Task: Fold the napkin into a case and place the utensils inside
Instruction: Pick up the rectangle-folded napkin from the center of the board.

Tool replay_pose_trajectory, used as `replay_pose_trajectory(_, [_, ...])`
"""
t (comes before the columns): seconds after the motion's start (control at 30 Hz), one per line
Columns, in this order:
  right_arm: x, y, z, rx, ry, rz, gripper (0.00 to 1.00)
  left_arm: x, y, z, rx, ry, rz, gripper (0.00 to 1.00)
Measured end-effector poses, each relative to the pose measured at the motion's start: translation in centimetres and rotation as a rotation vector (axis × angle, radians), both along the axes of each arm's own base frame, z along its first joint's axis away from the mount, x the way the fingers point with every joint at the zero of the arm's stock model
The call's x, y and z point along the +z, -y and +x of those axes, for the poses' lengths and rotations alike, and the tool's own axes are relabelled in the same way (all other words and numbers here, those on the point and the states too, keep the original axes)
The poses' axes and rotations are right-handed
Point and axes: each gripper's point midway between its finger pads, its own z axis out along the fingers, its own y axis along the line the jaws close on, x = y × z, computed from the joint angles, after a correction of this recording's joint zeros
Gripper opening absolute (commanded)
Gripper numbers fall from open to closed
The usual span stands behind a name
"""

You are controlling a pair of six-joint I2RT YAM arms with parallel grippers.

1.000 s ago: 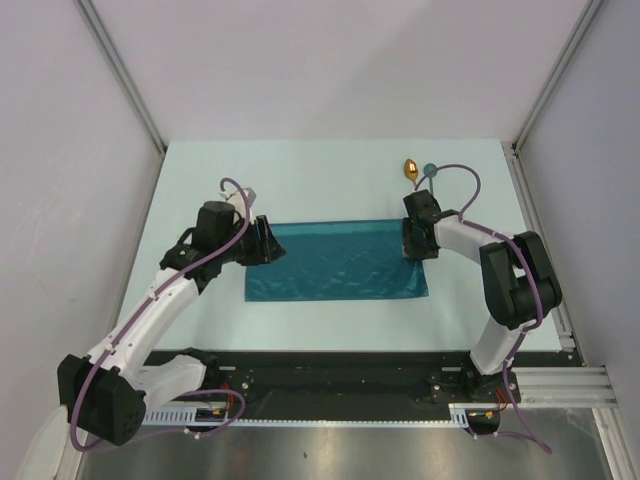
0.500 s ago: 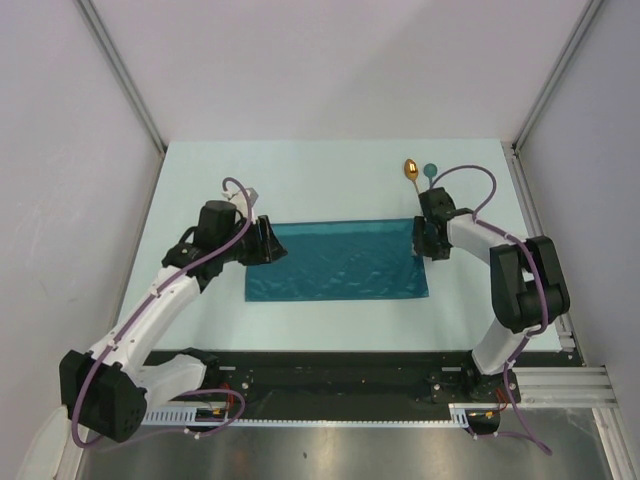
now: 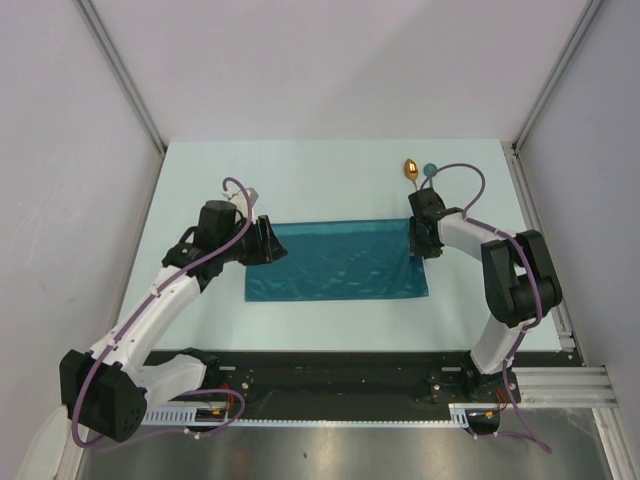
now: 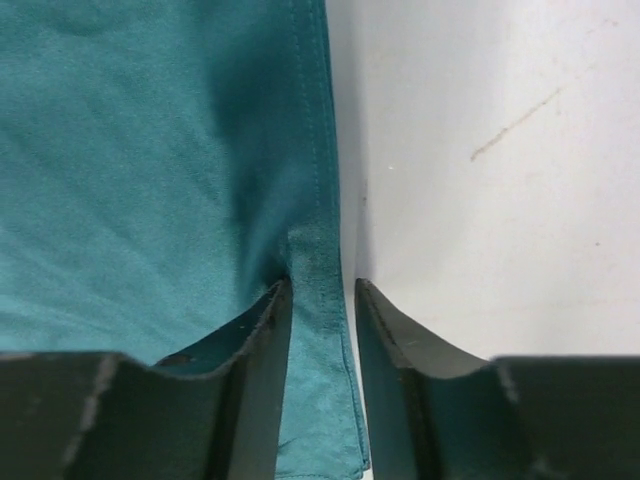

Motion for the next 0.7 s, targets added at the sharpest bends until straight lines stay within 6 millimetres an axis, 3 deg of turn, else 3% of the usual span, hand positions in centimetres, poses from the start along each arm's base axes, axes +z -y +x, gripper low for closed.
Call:
replay_pose_trajectory(0.17, [-0.09,-0.38,0.03,0.005,0.004,0.056,0.22,-0.01,-0.01,-0.01,0.000,-0.001,0.000,0.55])
replay_pose_trajectory(0.3, [-0.07,-0.60,0.40,0.014,0.023,0.093,0.04,0.00,-0.01,-0.02,0.000,0.000,0.000,0.55])
replay_pose_trajectory(0.37, [-0.04,-0.69,0.65,0.014,0.035,0.112,0.00,0.00,-0.02,-0.01,0.001,0.000,0.000,0.55])
replay_pose_trajectory(0.7, [0.40,-0.30,0.08,0.005,0.052,0.125,0.00,-0.50,0.24,0.08,0.006,-0.029,-0.011,0.55])
